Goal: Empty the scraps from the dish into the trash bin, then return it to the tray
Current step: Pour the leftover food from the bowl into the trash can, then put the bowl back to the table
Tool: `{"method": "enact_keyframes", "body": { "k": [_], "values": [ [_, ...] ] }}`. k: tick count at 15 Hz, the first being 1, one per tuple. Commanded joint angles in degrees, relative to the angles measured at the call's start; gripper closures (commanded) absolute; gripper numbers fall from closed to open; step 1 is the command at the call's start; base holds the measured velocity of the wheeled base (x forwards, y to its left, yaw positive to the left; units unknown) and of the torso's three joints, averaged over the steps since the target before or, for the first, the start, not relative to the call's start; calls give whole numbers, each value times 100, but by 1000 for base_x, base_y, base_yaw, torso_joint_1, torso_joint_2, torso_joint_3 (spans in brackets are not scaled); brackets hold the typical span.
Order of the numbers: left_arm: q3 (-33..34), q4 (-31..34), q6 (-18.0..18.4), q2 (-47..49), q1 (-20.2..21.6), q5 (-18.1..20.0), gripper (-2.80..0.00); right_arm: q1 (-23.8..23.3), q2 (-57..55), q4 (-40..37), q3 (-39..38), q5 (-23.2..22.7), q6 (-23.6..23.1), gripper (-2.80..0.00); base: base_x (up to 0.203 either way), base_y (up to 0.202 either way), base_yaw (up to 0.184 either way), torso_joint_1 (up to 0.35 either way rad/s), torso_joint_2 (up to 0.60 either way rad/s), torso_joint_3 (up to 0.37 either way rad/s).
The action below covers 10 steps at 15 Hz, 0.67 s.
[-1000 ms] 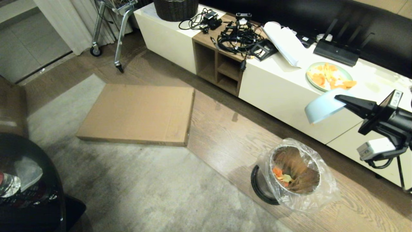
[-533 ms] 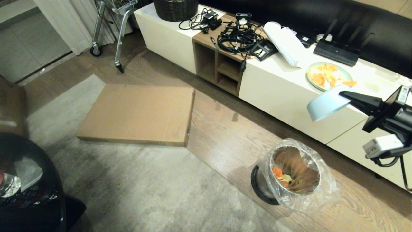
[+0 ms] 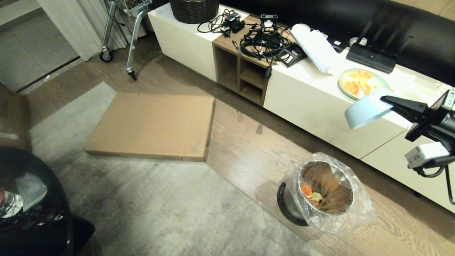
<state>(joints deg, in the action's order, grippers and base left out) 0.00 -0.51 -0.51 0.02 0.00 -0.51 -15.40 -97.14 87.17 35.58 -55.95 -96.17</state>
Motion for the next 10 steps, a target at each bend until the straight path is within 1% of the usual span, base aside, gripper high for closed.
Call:
{"method": "enact_keyframes", "body": {
  "k": [1,3,4,7,10],
  "values": [
    [0,-2,-2,-2,0,-2,0,-93,-138,278,151,-44,-39,0,0,0,0,0,0,0],
    [0,-2,-2,-2,0,-2,0,-124,-161,278,313,-52,70,0,0,0,0,0,0,0],
    [0,-2,-2,-2,0,-2,0,-215,-214,278,302,-102,71,0,0,0,0,0,0,0],
    [0,-2,-2,-2,0,-2,0,-19,-259,278,509,-114,208,0,0,0,0,0,0,0],
    [0,-2,-2,-2,0,-2,0,-18,-374,278,537,-76,242,0,0,0,0,0,0,0]
  ]
}}
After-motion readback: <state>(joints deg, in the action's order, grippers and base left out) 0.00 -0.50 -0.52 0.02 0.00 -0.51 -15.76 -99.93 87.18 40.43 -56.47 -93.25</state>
